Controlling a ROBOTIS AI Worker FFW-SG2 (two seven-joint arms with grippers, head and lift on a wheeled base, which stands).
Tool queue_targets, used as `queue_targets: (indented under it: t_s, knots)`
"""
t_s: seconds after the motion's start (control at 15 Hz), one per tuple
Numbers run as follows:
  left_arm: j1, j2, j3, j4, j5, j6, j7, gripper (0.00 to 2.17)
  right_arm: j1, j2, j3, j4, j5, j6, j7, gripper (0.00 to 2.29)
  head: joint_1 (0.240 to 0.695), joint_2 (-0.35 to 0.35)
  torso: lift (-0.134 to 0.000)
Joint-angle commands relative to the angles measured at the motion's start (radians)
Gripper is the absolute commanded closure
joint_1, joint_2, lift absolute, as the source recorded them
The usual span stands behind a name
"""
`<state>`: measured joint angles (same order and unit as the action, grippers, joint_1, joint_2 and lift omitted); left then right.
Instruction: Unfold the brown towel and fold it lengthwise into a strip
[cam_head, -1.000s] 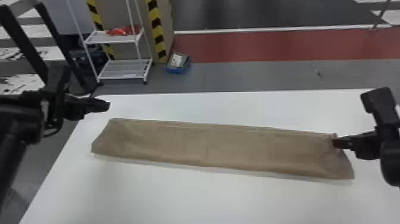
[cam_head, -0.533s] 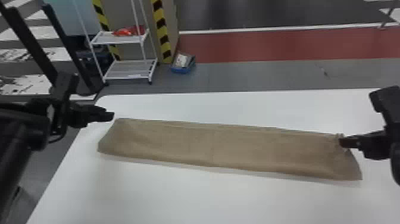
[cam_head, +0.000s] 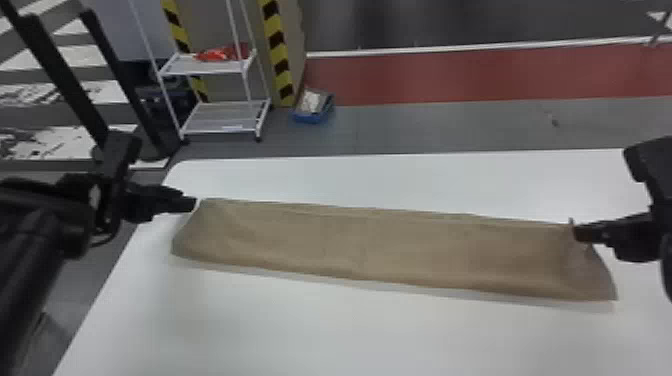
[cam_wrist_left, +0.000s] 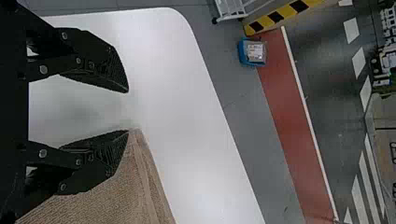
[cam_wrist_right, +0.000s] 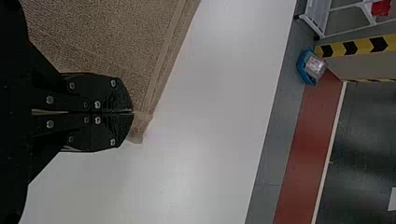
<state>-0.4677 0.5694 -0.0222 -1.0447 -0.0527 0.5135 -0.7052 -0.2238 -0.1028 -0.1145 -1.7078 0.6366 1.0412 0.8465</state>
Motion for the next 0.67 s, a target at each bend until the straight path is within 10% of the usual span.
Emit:
queue_targets:
  t_s: [0.0,0.6]
  knots:
    - [-0.003,-0.003,-0.004,0.006,0.007,-0.011,0.001,0.68,-0.003,0.000,0.004,0.002,0.003,0.001,0.000,1.33,0.695,0.144,-0.125]
    - [-0.032,-0.014,-0.033,0.054,0.011,-0.011,-0.011,0.68,-0.012,-0.003,0.009,0.007,0.002,0.001,0.000,1.33,0.695,0.128,-0.125]
